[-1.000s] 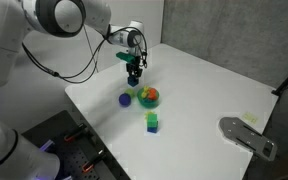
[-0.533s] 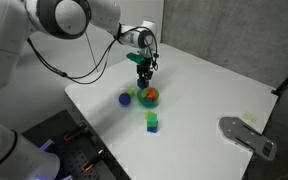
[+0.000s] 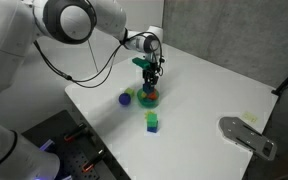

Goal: Pick up the blue block on the left and put it in the bowl

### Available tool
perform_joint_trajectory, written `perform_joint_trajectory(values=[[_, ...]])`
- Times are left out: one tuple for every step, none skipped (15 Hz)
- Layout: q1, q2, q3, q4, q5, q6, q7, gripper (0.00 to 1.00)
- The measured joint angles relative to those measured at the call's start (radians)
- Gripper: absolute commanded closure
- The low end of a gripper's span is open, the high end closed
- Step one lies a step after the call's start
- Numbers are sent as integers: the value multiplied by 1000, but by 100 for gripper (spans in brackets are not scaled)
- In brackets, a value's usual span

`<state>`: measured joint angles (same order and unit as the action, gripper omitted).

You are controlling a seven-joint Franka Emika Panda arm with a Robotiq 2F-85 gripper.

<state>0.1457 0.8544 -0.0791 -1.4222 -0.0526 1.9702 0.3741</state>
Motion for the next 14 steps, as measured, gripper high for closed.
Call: perform_joint_trajectory(values=[[2,9,-2,5,-3,0,3,69],[5,18,-5,8,-9,0,7,69],[9,26,-7,10,-15,0,12,19],[13,32,-9,12,-18,0,15,17],[15,36,-9,14,-19,0,16,10],[17,37,-9,16,-19,0,16,4],[18,37,-9,20,-19,-1,16,0],[19,36,-9,26,-19,-1,16,0],[19,34,-9,34,-19,-2,16,0],[20,29,-8,40,-19,-4,16,0],[20,22,-6,46,-18,-10,16,0],[20,12,-3,53,-18,-20,16,0],[20,1,1,61,-18,-38,15,0],[21,-12,5,70,-18,-64,14,0]])
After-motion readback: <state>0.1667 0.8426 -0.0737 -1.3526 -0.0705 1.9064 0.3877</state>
